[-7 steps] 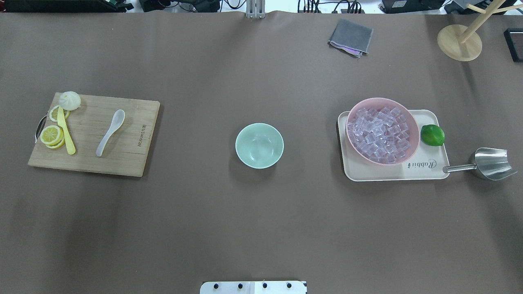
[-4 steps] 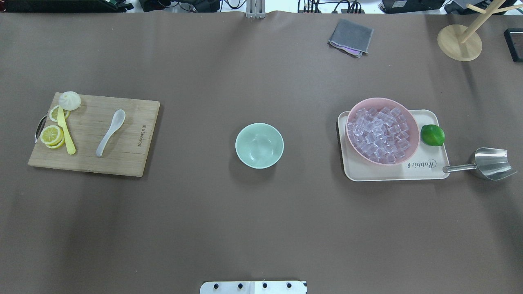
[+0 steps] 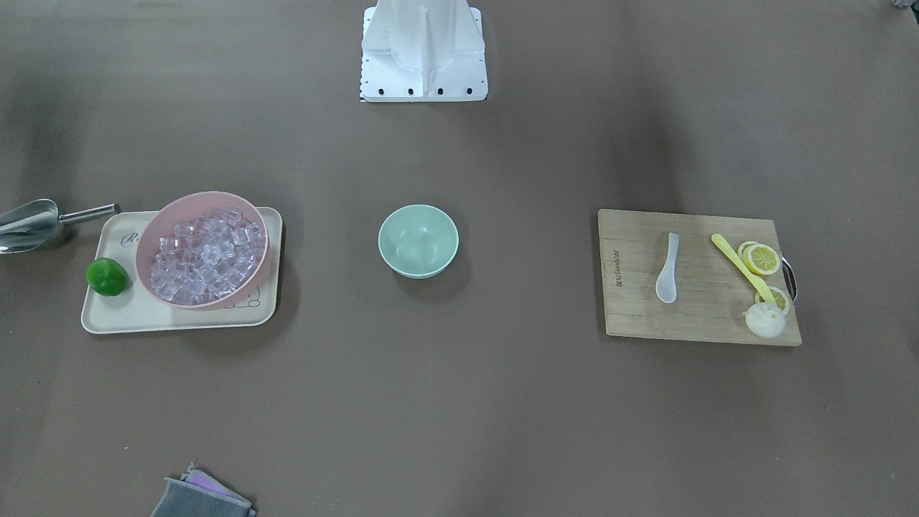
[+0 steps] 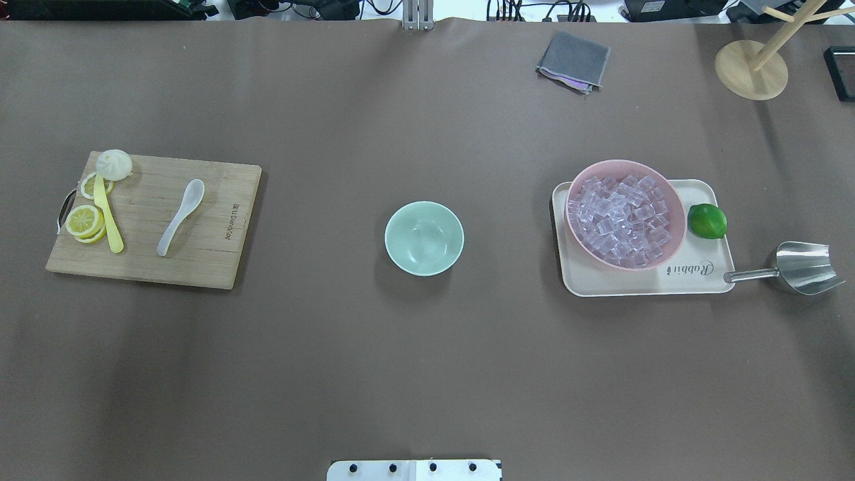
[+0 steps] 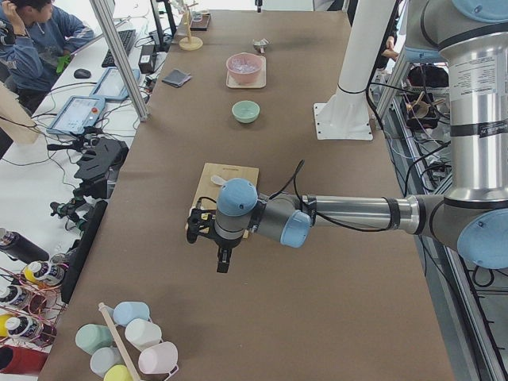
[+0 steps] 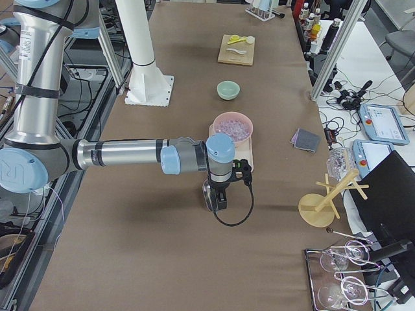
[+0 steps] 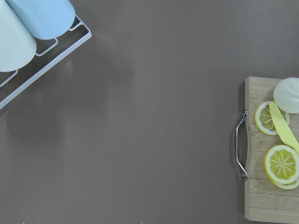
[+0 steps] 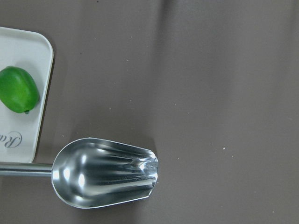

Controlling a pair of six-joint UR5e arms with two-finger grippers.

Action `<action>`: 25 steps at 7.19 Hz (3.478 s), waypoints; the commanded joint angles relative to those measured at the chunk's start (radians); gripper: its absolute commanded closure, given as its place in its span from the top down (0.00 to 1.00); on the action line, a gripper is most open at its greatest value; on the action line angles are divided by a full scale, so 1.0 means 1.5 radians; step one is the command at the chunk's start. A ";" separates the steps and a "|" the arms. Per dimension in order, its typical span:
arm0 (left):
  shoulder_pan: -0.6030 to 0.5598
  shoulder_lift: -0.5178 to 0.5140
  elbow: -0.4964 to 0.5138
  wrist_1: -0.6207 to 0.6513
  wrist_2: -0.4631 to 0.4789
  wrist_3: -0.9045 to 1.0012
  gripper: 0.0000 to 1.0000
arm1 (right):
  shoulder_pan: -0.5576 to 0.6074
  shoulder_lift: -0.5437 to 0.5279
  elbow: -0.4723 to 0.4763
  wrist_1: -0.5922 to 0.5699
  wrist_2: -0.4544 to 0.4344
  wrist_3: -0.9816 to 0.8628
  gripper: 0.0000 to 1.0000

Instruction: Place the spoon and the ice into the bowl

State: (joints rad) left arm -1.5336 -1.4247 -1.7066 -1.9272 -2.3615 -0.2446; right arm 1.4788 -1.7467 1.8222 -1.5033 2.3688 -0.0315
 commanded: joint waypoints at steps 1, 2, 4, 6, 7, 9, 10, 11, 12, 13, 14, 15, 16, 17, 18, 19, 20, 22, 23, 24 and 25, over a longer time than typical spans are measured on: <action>0.001 0.002 0.011 -0.035 -0.004 -0.001 0.98 | 0.002 -0.002 0.004 0.000 0.004 -0.001 1.00; 0.001 0.001 0.010 -0.037 -0.006 0.002 0.98 | 0.001 -0.001 0.005 0.001 0.005 -0.005 1.00; 0.002 0.003 0.007 -0.080 -0.017 0.000 0.98 | 0.001 -0.003 0.017 0.003 0.007 -0.001 1.00; 0.002 0.002 0.010 -0.108 -0.047 -0.003 0.98 | 0.001 -0.003 0.022 0.004 0.013 0.001 1.00; 0.014 -0.010 0.010 -0.112 -0.051 -0.001 0.97 | 0.000 0.003 0.022 0.004 0.012 0.006 1.00; 0.061 -0.062 0.001 -0.120 -0.051 -0.073 0.97 | -0.027 0.055 0.028 0.004 0.053 0.071 1.00; 0.071 -0.089 0.000 -0.151 -0.050 -0.144 0.98 | -0.062 0.081 0.040 0.005 0.052 0.120 1.00; 0.117 -0.105 0.002 -0.170 -0.038 -0.186 0.98 | -0.089 0.123 0.047 0.005 0.051 0.193 1.00; 0.165 -0.132 0.004 -0.170 -0.016 -0.207 0.97 | -0.113 0.162 0.047 0.004 0.050 0.255 1.00; 0.228 -0.143 0.002 -0.170 0.037 -0.242 0.90 | -0.139 0.186 0.047 0.004 0.047 0.304 1.00; 0.290 -0.161 0.005 -0.169 0.076 -0.246 0.84 | -0.167 0.211 0.054 0.005 0.032 0.369 1.00; 0.343 -0.171 0.007 -0.169 0.114 -0.259 0.74 | -0.207 0.226 0.068 0.005 0.003 0.424 1.00; 0.389 -0.188 0.020 -0.168 0.133 -0.273 0.66 | -0.249 0.251 0.069 0.005 -0.022 0.484 1.00; 0.409 -0.216 0.043 -0.168 0.138 -0.274 0.63 | -0.286 0.273 0.068 0.005 -0.054 0.531 1.00; 0.427 -0.228 0.062 -0.168 0.141 -0.273 0.62 | -0.304 0.276 0.065 0.005 -0.066 0.538 1.00; 0.441 -0.229 0.074 -0.168 0.170 -0.273 0.58 | -0.310 0.277 0.063 0.005 -0.068 0.540 1.00; 0.448 -0.230 0.085 -0.168 0.175 -0.269 0.58 | -0.314 0.281 0.061 0.004 -0.070 0.541 1.00; 0.452 -0.236 0.095 -0.168 0.175 -0.269 0.50 | -0.319 0.282 0.062 0.004 -0.069 0.551 1.00; 0.455 -0.236 0.093 -0.168 0.175 -0.271 0.40 | -0.320 0.284 0.062 0.004 -0.069 0.557 1.00; 0.456 -0.235 0.094 -0.168 0.174 -0.274 0.12 | -0.321 0.294 0.062 0.004 -0.069 0.572 1.00; 0.458 -0.234 0.095 -0.166 0.170 -0.274 0.00 | -0.324 0.300 0.062 0.004 -0.069 0.589 1.00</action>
State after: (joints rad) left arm -0.8501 -1.7779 -1.5660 -2.1790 -2.1011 -0.6533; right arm 0.9968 -1.3086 1.9159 -1.4971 2.2656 0.8243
